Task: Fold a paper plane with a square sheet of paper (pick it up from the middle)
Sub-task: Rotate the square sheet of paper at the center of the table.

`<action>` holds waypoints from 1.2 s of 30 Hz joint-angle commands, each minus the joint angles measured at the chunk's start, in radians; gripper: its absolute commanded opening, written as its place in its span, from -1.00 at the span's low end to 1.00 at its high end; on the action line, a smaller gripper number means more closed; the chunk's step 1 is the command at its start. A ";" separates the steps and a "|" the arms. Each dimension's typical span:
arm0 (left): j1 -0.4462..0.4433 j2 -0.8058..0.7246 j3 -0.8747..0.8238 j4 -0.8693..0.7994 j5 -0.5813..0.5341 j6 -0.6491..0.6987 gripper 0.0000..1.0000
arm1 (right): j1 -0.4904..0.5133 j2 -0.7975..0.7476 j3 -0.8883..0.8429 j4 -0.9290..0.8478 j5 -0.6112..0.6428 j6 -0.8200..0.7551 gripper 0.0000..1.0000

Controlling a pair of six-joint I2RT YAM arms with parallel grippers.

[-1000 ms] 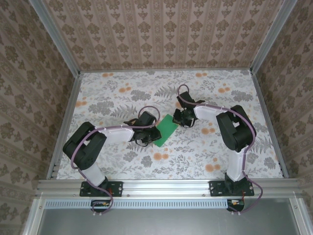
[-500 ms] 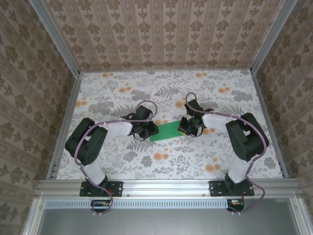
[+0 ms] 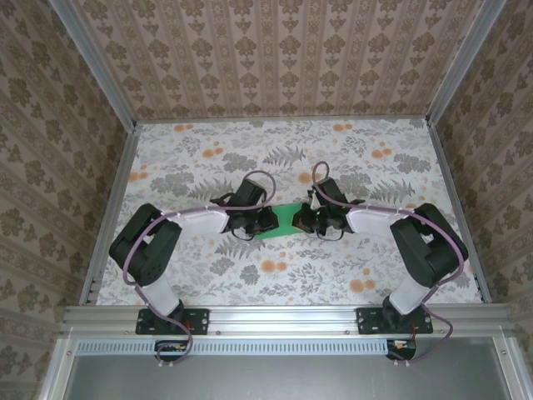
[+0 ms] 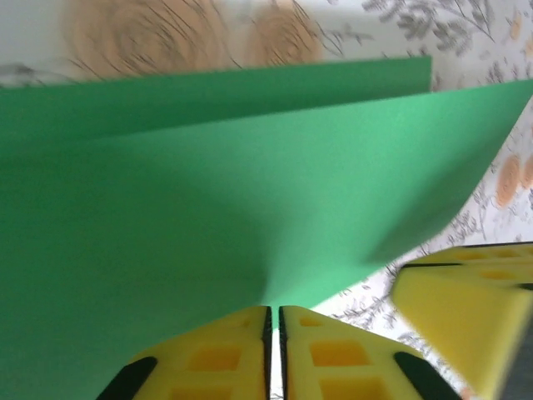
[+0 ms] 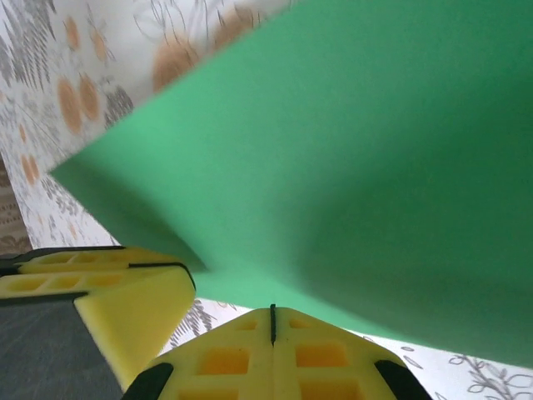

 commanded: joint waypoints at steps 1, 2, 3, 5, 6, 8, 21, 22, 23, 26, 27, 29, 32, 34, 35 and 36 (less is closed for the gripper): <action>-0.023 0.006 -0.031 0.047 -0.005 -0.068 -0.77 | 0.025 0.022 -0.017 0.094 -0.024 0.043 -1.00; -0.025 0.014 -0.034 0.058 -0.003 -0.076 -0.80 | 0.029 0.027 -0.017 0.095 -0.022 0.043 -1.00; -0.027 0.019 -0.036 0.071 0.001 -0.085 -0.82 | 0.032 0.034 -0.017 0.095 -0.021 0.047 -1.00; -0.033 0.030 -0.033 0.076 0.004 -0.094 -0.85 | 0.036 0.043 -0.021 0.099 -0.020 0.048 -1.00; -0.036 0.033 -0.029 0.074 0.003 -0.094 -0.87 | 0.036 0.047 -0.022 0.102 -0.017 0.049 -1.00; -0.036 0.036 -0.025 0.067 -0.002 -0.093 -0.89 | 0.036 0.054 -0.024 0.101 -0.014 0.047 -1.00; -0.036 0.069 -0.018 0.038 -0.025 -0.092 -0.93 | 0.038 0.104 -0.019 0.141 -0.041 0.046 -1.00; -0.035 0.070 -0.019 0.036 -0.026 -0.094 -0.93 | 0.038 0.109 -0.019 0.142 -0.043 0.047 -1.00; -0.036 0.072 -0.019 0.034 -0.029 -0.094 -0.93 | 0.037 0.111 -0.019 0.144 -0.045 0.046 -1.00; -0.036 0.075 -0.020 0.028 -0.036 -0.094 -0.93 | 0.038 0.126 -0.018 0.148 -0.049 0.045 -1.00; -0.035 0.076 -0.020 0.028 -0.035 -0.094 -0.93 | 0.037 0.131 -0.018 0.149 -0.052 0.044 -1.00; -0.036 0.079 -0.020 0.027 -0.034 -0.094 -0.93 | 0.038 0.140 -0.019 0.149 -0.050 0.043 -1.00; -0.035 0.082 -0.022 0.014 -0.041 -0.094 -0.93 | 0.038 0.143 -0.021 0.137 -0.035 0.042 -1.00; -0.036 0.083 -0.022 -0.006 -0.052 -0.099 -0.94 | 0.038 0.143 -0.026 0.128 -0.024 0.038 -1.00; -0.035 0.082 -0.024 -0.018 -0.060 -0.106 -0.94 | 0.038 0.141 -0.030 0.126 -0.020 0.035 -1.00; -0.034 0.082 -0.027 -0.031 -0.068 -0.113 -0.95 | 0.038 0.141 -0.035 0.123 -0.012 0.031 -1.00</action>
